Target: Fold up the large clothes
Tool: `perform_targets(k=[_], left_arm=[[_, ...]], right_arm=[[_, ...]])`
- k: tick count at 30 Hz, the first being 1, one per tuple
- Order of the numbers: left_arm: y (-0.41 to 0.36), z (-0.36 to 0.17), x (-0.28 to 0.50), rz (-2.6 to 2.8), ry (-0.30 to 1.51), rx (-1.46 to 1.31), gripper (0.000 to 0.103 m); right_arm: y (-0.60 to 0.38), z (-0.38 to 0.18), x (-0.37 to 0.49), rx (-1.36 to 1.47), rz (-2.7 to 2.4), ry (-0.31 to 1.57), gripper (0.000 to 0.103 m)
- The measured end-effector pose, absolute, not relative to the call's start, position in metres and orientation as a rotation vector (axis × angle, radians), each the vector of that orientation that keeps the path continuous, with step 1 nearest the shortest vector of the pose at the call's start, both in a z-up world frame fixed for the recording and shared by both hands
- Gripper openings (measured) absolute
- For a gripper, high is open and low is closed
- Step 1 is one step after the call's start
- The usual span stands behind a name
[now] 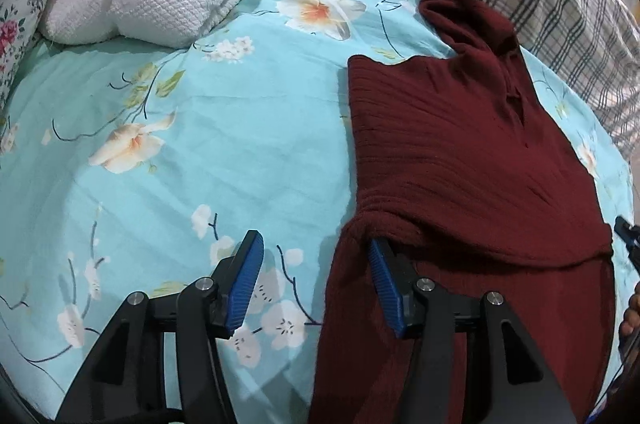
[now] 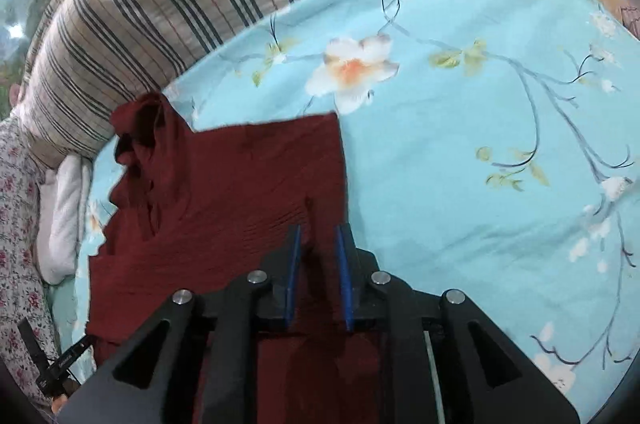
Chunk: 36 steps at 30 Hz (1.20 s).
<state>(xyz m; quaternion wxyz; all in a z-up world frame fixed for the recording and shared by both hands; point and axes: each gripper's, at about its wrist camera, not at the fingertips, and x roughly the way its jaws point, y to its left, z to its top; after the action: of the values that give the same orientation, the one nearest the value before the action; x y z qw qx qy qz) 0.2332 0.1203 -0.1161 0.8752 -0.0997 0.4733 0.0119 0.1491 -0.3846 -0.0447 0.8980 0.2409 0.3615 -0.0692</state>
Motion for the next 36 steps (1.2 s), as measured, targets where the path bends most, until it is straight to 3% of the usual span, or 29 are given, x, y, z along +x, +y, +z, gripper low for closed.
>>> perform_targets(k=[13, 16, 19, 30, 32, 36], left_arm=[[0.095, -0.070, 0.246, -0.161, 0.942, -0.291, 0.059], [0.089, -0.062, 0.274, -0.175, 0.950, -0.305, 0.059], [0.074, -0.054, 0.316, -0.228, 0.953, -0.339, 0.059], [0.026, -0.038, 0.513, -0.410, 1.011, -0.591, 0.062], [0.022, -0.035, 0.549, -0.424, 1.014, -0.627, 0.066], [0.015, -0.040, 0.597, -0.410, 1.045, -0.672, 0.067]], right_arm=[[-0.316, -0.043, 0.198, 0.488, 0.207, 0.835, 0.019], [-0.308, -0.039, 0.220, 0.518, 0.249, 0.845, 0.026], [-0.297, -0.030, 0.251, 0.557, 0.295, 0.832, 0.044], [-0.273, -0.020, 0.400, 0.944, 0.465, 0.810, 0.045], [-0.271, -0.024, 0.423, 0.994, 0.464, 0.824, 0.052], [-0.272, -0.043, 0.467, 1.078, 0.384, 0.899, 0.055]])
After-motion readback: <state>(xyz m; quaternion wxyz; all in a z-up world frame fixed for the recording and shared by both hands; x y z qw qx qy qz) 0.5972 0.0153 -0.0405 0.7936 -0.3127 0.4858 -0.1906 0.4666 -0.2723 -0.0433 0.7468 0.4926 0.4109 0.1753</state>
